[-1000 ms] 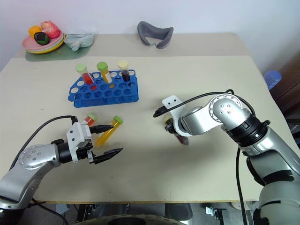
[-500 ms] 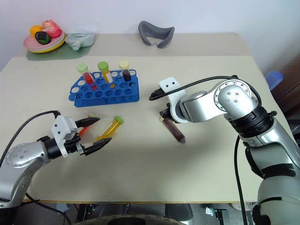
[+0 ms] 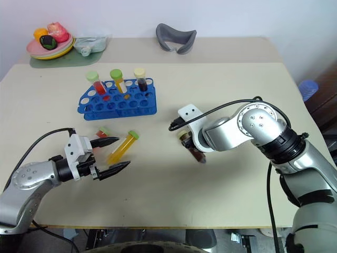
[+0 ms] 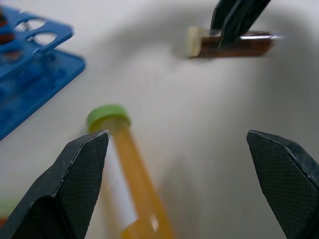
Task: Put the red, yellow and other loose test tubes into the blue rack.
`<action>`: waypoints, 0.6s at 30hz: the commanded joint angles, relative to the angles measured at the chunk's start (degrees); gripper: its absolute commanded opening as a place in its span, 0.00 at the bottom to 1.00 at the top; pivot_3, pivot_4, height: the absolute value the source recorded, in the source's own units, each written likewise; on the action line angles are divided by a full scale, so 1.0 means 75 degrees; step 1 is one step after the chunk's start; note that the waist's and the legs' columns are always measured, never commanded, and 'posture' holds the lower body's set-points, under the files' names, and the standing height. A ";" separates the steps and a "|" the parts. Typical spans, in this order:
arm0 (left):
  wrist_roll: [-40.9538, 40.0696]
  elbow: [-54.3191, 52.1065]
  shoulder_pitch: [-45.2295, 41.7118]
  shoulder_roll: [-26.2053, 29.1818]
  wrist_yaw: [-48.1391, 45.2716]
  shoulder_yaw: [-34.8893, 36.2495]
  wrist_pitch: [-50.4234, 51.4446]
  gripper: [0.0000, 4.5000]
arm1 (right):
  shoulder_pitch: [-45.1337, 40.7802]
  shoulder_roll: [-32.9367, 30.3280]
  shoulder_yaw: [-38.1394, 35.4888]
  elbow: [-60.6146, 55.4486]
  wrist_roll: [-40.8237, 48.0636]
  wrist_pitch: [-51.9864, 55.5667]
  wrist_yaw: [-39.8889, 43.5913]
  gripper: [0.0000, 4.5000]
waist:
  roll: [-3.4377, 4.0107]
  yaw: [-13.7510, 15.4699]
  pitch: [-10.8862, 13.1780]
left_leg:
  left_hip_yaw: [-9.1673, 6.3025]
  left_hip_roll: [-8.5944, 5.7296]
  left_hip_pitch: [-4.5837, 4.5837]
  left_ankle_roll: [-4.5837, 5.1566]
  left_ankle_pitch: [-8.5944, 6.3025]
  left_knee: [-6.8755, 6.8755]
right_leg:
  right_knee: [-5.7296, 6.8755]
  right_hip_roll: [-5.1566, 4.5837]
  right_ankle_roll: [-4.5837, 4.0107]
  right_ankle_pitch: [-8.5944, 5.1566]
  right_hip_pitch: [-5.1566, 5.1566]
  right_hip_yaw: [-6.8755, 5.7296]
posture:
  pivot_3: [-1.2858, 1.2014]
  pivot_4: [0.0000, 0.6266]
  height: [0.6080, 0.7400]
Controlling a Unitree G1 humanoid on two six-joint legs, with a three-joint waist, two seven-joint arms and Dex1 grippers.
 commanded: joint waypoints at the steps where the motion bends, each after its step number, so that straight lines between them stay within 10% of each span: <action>1: -0.0101 -0.0348 -0.0056 0.0004 0.0011 -0.0098 0.0015 1.00 | -0.0025 -0.0130 0.0084 0.0016 0.0162 -0.0100 -0.0274 0.39 | 0.0000 -0.0009 0.0000 | 0.0000 0.0000 0.0001 0.0000 0.0000 0.0000 | 0.0002 0.0001 0.0000 0.0000 0.0000 0.0000 | 0.52 0.24 1.00; 10: -0.0124 -0.0486 -0.0185 -0.0027 0.0152 -0.0251 0.0148 1.00 | -0.0155 -0.0038 0.0251 0.0273 0.0162 -0.0009 -0.0540 0.39 | 0.0000 0.0008 0.0000 | 0.0000 0.0000 0.0001 0.0000 0.0000 0.0000 | 0.0003 0.0001 0.0000 0.0000 -0.0001 0.0000 | 0.52 0.24 1.00; 14: -0.0132 -0.0573 -0.0180 -0.0038 0.0241 -0.0253 0.0213 1.00 | -0.0170 -0.0010 0.0260 0.0327 0.0162 -0.0008 -0.0606 0.19 | 0.0000 0.0008 0.0000 | 0.0000 0.0000 0.0001 0.0000 0.0000 0.0001 | 0.0002 0.0001 0.0000 0.0000 0.0000 0.0000 | 0.52 0.24 1.00; 18: -0.0126 -0.0607 -0.0152 -0.0025 0.0286 -0.0200 0.0254 1.00 | -0.0395 0.0053 0.0095 0.0214 0.0161 -0.0078 -0.0562 0.19 | 0.0000 0.0004 0.0000 | 0.0000 0.0000 0.0001 0.0000 0.0000 0.0001 | 0.0003 0.0002 0.0000 0.0000 0.0000 0.0000 | 0.52 0.24 1.00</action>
